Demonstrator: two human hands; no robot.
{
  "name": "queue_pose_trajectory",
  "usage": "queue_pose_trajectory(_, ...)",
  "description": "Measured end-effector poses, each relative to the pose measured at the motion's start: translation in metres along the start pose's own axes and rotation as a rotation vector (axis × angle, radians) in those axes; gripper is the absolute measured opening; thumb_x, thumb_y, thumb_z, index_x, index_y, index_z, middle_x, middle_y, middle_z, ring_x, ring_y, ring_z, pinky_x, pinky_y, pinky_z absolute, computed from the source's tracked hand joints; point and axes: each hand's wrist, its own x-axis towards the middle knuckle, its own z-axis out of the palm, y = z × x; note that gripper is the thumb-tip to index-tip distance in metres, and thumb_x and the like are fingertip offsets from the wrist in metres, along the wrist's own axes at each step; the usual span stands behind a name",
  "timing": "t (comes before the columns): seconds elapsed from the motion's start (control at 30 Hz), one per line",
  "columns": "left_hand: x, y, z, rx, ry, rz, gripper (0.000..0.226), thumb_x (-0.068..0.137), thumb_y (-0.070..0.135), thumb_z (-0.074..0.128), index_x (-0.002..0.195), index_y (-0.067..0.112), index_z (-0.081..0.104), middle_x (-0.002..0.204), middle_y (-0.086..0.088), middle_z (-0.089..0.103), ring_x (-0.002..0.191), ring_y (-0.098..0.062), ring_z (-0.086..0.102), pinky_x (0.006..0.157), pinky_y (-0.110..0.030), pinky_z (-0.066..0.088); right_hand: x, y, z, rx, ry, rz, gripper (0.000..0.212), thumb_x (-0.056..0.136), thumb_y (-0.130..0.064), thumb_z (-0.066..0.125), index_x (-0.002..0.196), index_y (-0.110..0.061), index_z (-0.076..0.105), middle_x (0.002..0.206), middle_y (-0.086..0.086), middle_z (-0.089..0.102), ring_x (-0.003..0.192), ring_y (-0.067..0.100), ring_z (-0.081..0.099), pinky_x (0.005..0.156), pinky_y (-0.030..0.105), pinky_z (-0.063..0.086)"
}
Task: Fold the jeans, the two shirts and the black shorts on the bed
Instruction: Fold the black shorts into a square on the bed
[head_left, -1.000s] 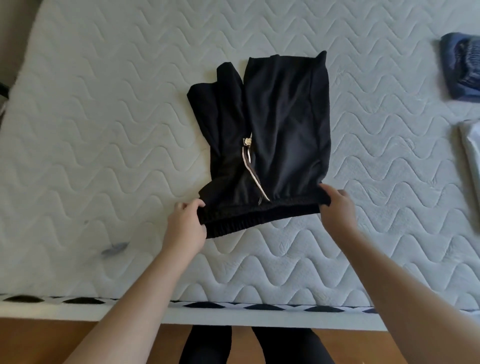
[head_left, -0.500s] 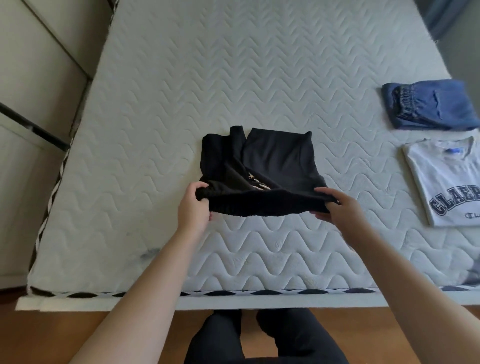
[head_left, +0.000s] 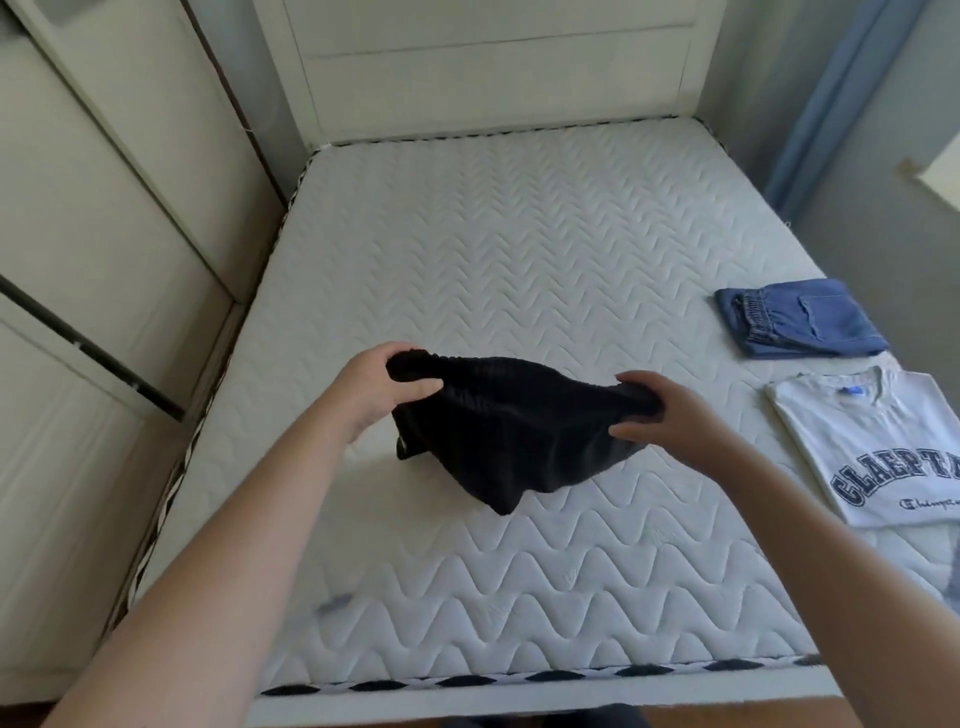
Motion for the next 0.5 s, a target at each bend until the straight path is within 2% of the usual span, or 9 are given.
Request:
queue_pose_trajectory(0.07, -0.003, 0.013, -0.013, 0.095, -0.033, 0.055, 0.055, 0.072, 0.021, 0.088, 0.120, 0.030, 0.062, 0.109, 0.009, 0.066, 0.101, -0.008, 0.062, 0.088, -0.027, 0.050, 0.003, -0.012, -0.011, -0.077, 0.097, -0.030, 0.037, 0.079, -0.026, 0.078, 0.112, -0.034, 0.063, 0.097, -0.012, 0.068, 0.086, 0.004, 0.062, 0.079, 0.022, 0.046)
queue_pose_trajectory(0.1, -0.005, 0.019, -0.018, 0.134, -0.018, 0.098, 0.052, 0.073, 0.019, 0.087, 0.117, 0.031, 0.063, 0.108, 0.009, 0.067, 0.101, -0.010, 0.063, 0.088, -0.028, 0.051, 0.003, -0.018, -0.017, -0.078, 0.152, -0.034, 0.025, 0.083, -0.027, 0.075, 0.104, -0.034, 0.065, 0.088, -0.012, 0.070, 0.078, -0.001, 0.063, 0.074, 0.016, 0.045)
queue_pose_trajectory(0.17, -0.010, 0.028, -0.027, 0.179, 0.085, 0.188, 0.031, 0.080, 0.021, 0.081, 0.105, 0.031, 0.068, 0.098, 0.012, 0.069, 0.095, -0.009, 0.064, 0.078, -0.021, 0.049, 0.002, -0.031, -0.029, -0.085, 0.240, -0.048, 0.011, 0.086, -0.031, 0.072, 0.094, -0.033, 0.065, 0.079, -0.013, 0.068, 0.071, 0.000, 0.063, 0.064, 0.010, 0.041)
queue_pose_trajectory(0.23, -0.015, 0.038, -0.037, 0.213, 0.200, 0.234, 0.012, 0.084, 0.031, 0.076, 0.094, 0.026, 0.070, 0.086, 0.011, 0.068, 0.083, -0.006, 0.062, 0.064, -0.018, 0.042, 0.002, -0.043, -0.041, -0.121, 0.278, -0.073, 0.009, 0.086, -0.037, 0.072, 0.092, -0.033, 0.066, 0.082, -0.012, 0.067, 0.077, 0.009, 0.061, 0.066, 0.018, 0.040)
queue_pose_trajectory(0.3, -0.015, 0.046, -0.046, 0.281, 0.263, 0.266, 0.015, 0.084, 0.039, 0.075, 0.085, 0.027, 0.067, 0.083, 0.007, 0.060, 0.074, -0.008, 0.055, 0.059, -0.020, 0.035, 0.003, -0.054, -0.053, -0.167, 0.306, -0.096, 0.014, 0.085, -0.039, 0.072, 0.094, -0.030, 0.069, 0.088, -0.007, 0.063, 0.081, 0.014, 0.056, 0.071, 0.023, 0.039)
queue_pose_trajectory(0.37, -0.012, 0.055, -0.056, 0.317, 0.312, 0.289, 0.019, 0.083, 0.043, 0.074, 0.083, 0.028, 0.063, 0.092, 0.004, 0.049, 0.079, -0.007, 0.049, 0.064, -0.017, 0.035, 0.005, -0.065, -0.064, -0.195, 0.366, -0.136, 0.020, 0.082, -0.039, 0.075, 0.096, -0.025, 0.072, 0.099, -0.002, 0.056, 0.092, 0.015, 0.051, 0.083, 0.026, 0.038)
queue_pose_trajectory(0.43, -0.012, 0.064, -0.063, 0.225, 0.297, 0.333, 0.020, 0.086, 0.037, 0.073, 0.097, 0.024, 0.064, 0.107, 0.008, 0.050, 0.093, -0.004, 0.051, 0.081, -0.015, 0.039, 0.006, -0.079, -0.075, -0.174, 0.416, -0.185, 0.022, 0.082, -0.034, 0.077, 0.097, -0.020, 0.071, 0.106, -0.002, 0.052, 0.100, 0.014, 0.048, 0.090, 0.026, 0.036)
queue_pose_trajectory(0.5, -0.017, 0.074, -0.068, 0.123, 0.233, 0.356, 0.018, 0.092, 0.030, 0.067, 0.106, 0.021, 0.060, 0.107, 0.010, 0.059, 0.094, -0.001, 0.055, 0.085, -0.018, 0.043, 0.004, -0.094, -0.081, -0.136, 0.390, -0.192, 0.017, 0.087, -0.032, 0.073, 0.098, -0.020, 0.068, 0.097, -0.004, 0.059, 0.090, 0.015, 0.053, 0.078, 0.022, 0.039)
